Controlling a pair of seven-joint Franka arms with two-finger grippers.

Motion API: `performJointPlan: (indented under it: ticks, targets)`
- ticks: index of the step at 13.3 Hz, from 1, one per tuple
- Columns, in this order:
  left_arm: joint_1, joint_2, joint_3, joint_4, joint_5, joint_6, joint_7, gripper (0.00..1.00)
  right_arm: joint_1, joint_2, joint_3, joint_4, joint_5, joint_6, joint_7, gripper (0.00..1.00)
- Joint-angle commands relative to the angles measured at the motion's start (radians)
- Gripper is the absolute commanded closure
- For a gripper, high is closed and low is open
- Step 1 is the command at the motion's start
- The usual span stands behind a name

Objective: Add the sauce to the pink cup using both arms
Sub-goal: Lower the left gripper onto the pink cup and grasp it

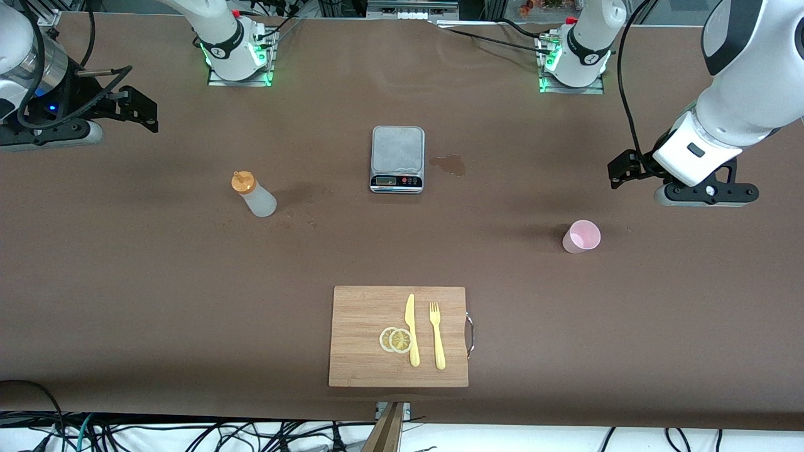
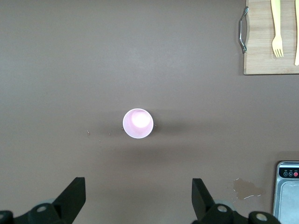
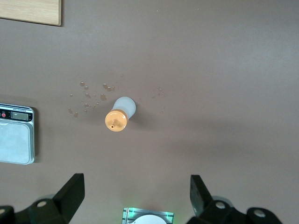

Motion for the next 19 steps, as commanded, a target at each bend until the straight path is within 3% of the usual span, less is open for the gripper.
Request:
performJointPlan:
  ticks: [1, 7, 10, 13, 19]
  targets:
    - [0.003, 0.018, 0.002, 0.032, -0.028, -0.028, 0.007, 0.00, 0.003, -0.002, 0.000, 0.014, 0.004, -0.011, 0.012, 0.00]
    - [0.041, 0.097, 0.006, 0.018, -0.016, -0.032, 0.085, 0.00, 0.003, -0.002, 0.000, 0.014, 0.004, -0.014, 0.014, 0.00]
    - [0.049, 0.169, 0.006, -0.012, -0.009, 0.074, 0.139, 0.00, 0.003, -0.002, 0.000, 0.014, 0.004, -0.014, 0.014, 0.00]
    - [0.091, 0.223, 0.006, -0.115, -0.003, 0.253, 0.257, 0.00, 0.003, -0.002, 0.000, 0.014, 0.004, -0.011, 0.014, 0.00]
    - [0.105, 0.268, 0.006, -0.478, 0.069, 0.812, 0.260, 0.00, 0.002, -0.002, 0.000, 0.014, 0.004, -0.014, 0.014, 0.00]
